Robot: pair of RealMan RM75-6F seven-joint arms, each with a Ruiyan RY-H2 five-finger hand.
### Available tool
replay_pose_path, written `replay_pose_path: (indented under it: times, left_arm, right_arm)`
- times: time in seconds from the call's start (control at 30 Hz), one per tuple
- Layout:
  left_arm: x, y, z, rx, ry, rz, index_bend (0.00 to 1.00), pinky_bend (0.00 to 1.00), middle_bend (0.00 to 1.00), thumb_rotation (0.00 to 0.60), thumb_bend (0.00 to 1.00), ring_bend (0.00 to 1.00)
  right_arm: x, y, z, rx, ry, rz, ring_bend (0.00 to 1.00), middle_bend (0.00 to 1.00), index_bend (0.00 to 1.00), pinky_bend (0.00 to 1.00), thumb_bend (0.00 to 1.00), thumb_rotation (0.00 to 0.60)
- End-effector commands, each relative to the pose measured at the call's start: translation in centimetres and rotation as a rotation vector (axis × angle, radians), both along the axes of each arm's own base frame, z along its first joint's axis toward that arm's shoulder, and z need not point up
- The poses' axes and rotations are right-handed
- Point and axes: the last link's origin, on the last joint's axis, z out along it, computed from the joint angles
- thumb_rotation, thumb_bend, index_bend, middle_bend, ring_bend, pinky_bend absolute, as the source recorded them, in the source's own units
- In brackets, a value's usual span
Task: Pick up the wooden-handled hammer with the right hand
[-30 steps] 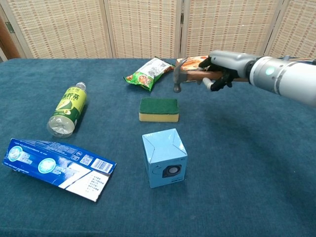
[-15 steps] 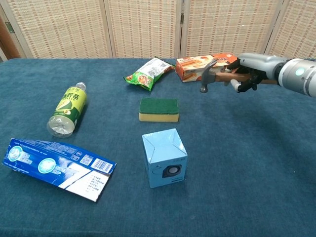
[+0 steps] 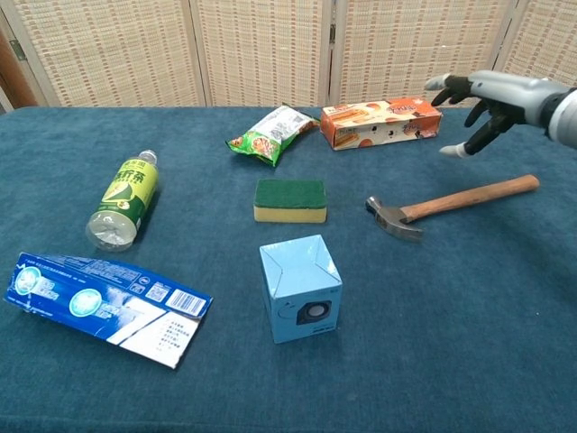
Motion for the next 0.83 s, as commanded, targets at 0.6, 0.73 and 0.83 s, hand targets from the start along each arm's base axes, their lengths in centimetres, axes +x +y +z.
replay_pose_path:
  times: [0.6, 0.73, 0.83]
  left_arm:
    - [1.6, 2.1, -0.1, -0.015, 0.007, -0.063, 0.00, 0.00, 0.00, 0.600, 0.30, 0.00]
    - [2.0, 2.4, -0.3, -0.025, 0.013, -0.073, 0.00, 0.00, 0.00, 0.600, 0.31, 0.00]
    - [2.3, 2.4, -0.2, -0.023, 0.016, -0.078, 0.00, 0.00, 0.00, 0.600, 0.31, 0.00]
  right_arm:
    - [-9.9, 19.8, 11.4, -0.286, 0.069, -0.129, 0.19, 0.32, 0.16, 0.22, 0.27, 0.600]
    - [-10.6, 22.7, 11.8, -0.335, 0.046, -0.148, 0.20, 0.34, 0.18, 0.22, 0.27, 0.600]
    - [-10.8, 24.5, 11.9, -0.357, 0.040, -0.151, 0.22, 0.36, 0.18, 0.22, 0.27, 0.600]
